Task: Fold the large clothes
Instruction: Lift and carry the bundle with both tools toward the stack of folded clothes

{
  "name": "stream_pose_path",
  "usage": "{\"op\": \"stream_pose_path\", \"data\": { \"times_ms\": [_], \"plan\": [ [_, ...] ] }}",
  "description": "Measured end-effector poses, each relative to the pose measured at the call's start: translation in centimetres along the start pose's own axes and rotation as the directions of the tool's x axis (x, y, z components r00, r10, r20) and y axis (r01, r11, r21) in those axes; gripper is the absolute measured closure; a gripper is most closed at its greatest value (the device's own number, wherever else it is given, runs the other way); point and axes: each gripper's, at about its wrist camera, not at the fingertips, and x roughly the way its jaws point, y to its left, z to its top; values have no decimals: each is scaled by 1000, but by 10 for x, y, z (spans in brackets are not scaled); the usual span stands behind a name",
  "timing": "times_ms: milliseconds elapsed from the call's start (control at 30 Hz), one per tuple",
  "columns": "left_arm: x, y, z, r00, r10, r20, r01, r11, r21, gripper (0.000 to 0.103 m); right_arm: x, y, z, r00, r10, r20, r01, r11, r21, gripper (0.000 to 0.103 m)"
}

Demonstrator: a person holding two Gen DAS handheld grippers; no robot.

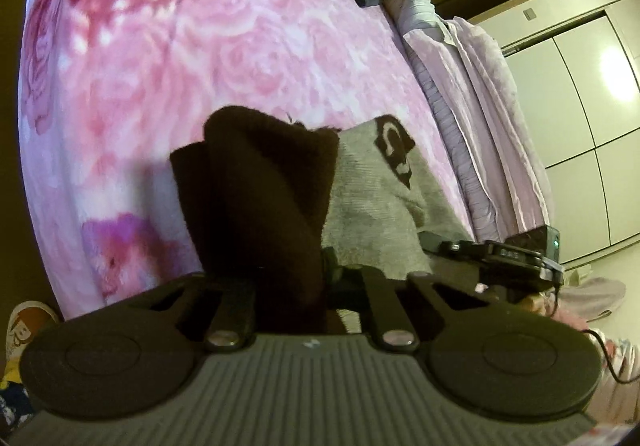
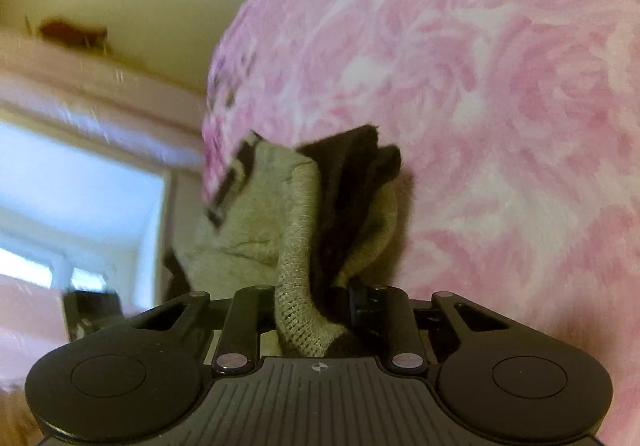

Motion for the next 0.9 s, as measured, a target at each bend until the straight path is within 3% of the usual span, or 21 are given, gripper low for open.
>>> {"op": "stream_pose_path", "data": {
  "times_ms": [233,433,567,633,800,900],
  "plan": [
    [-15,-29,44,999,-1,-39,3,998,68,96,-31,43,-1,996,-15,85,11,999,52,84],
    [-18,-67,140,996,-60,-59,70,981,183,96,-49,95,44,978,-19,206,4,997,73,85],
    [-7,-91,236,991,-111,-79,128,960,250,97,-50,132,98,956,-45,290,21,996,85,85],
    [4,-105,293,986,-140,-90,160,943,291,97,-48,148,134,935,-50,352,14,994,104,85],
    [40,-144,457,962,-230,-144,269,881,388,97,-38,193,239,855,-67,514,4,993,122,85],
    [60,-185,561,954,-252,-159,298,826,479,97,-32,218,319,803,-71,592,-6,992,127,85]
  ]
}}
